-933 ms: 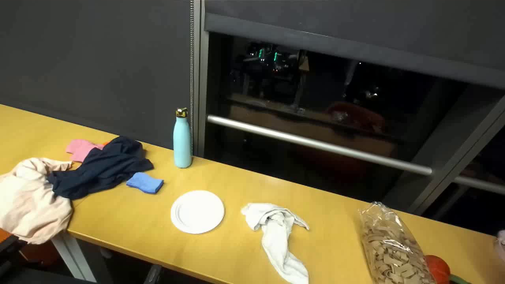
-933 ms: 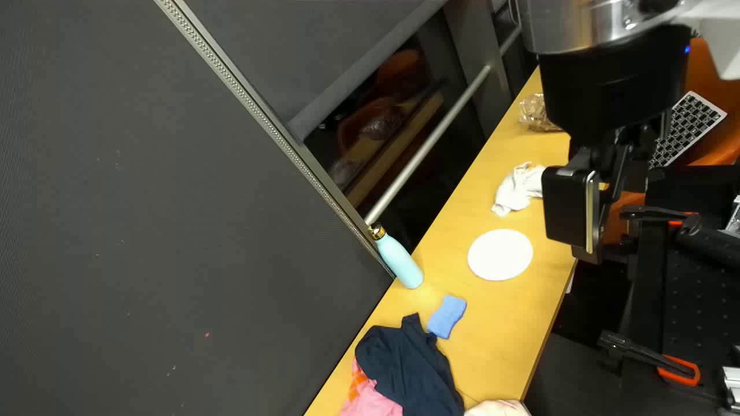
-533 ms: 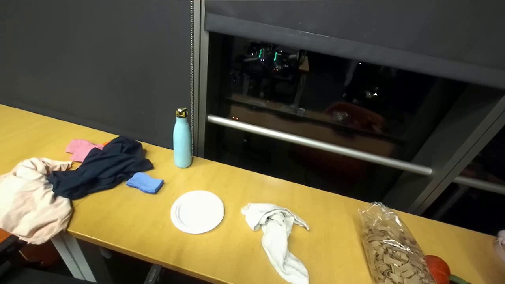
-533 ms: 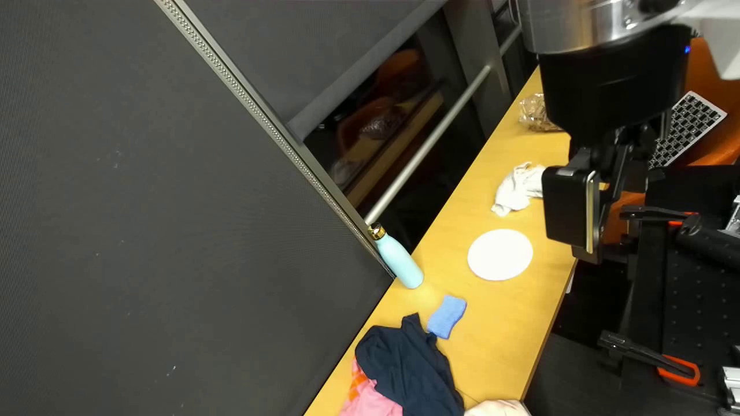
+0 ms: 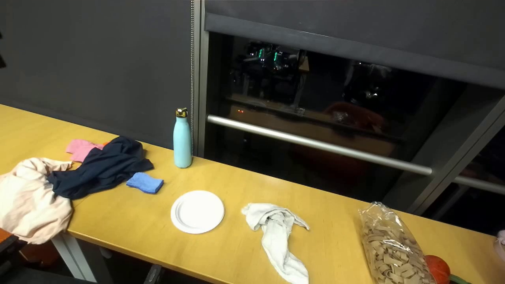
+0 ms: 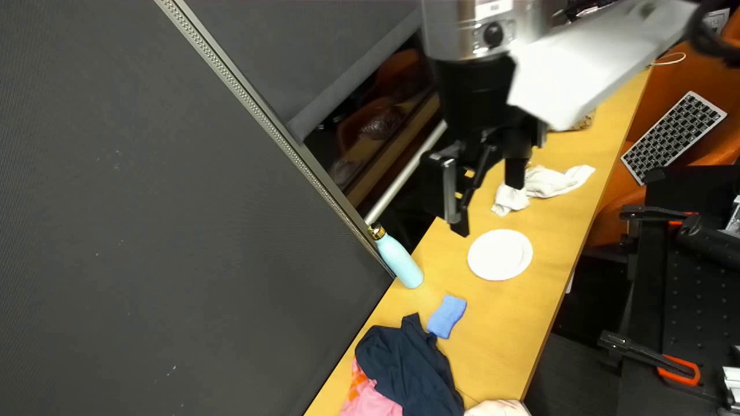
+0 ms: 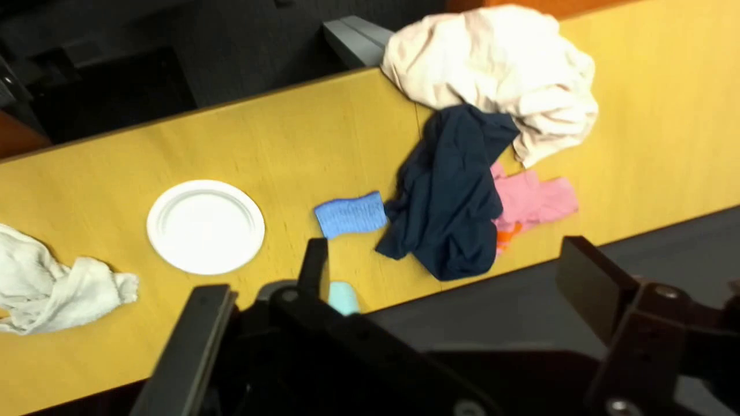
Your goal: Move the white plate to the right and then use the white towel to wipe the table
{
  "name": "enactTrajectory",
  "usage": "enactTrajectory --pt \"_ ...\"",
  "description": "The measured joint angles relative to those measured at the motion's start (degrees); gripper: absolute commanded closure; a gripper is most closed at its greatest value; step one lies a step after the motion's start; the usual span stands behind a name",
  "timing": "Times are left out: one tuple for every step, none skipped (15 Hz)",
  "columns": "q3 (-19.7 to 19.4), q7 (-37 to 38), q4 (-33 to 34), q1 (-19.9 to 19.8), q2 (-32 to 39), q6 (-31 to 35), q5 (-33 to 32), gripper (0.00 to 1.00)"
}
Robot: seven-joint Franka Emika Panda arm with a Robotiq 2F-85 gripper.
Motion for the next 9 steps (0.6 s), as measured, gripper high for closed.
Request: enactTrajectory --pt "-0.05 0.13 1.83 -0.70 3.33 2.84 -0.08 0.00" --pt "-0.24 0.25 3.56 -1.28 6.78 5.18 -0.13 0.00" --pt "-0.57 0.45 5.13 -1.76 10.36 7.18 -0.24 0.00" --pt "-1.00 0.76 6.40 -2.10 13.70 8.78 -0.26 0.00" --pt "-1.63 1.08 7.43 -2.26 16.77 9.70 -0.25 0.00" --pt "-2.39 1.24 8.10 -2.26 19.37 10.19 -0.16 0.00" --pt "-3.12 1.48 8.46 -2.25 21.39 10.29 -0.14 0.00" --pt "-3.89 1.85 8.60 -2.24 22.97 10.30 -0.13 0.00" --pt "-4.72 2.16 8.58 -2.25 24.09 10.32 -0.13 0.00"
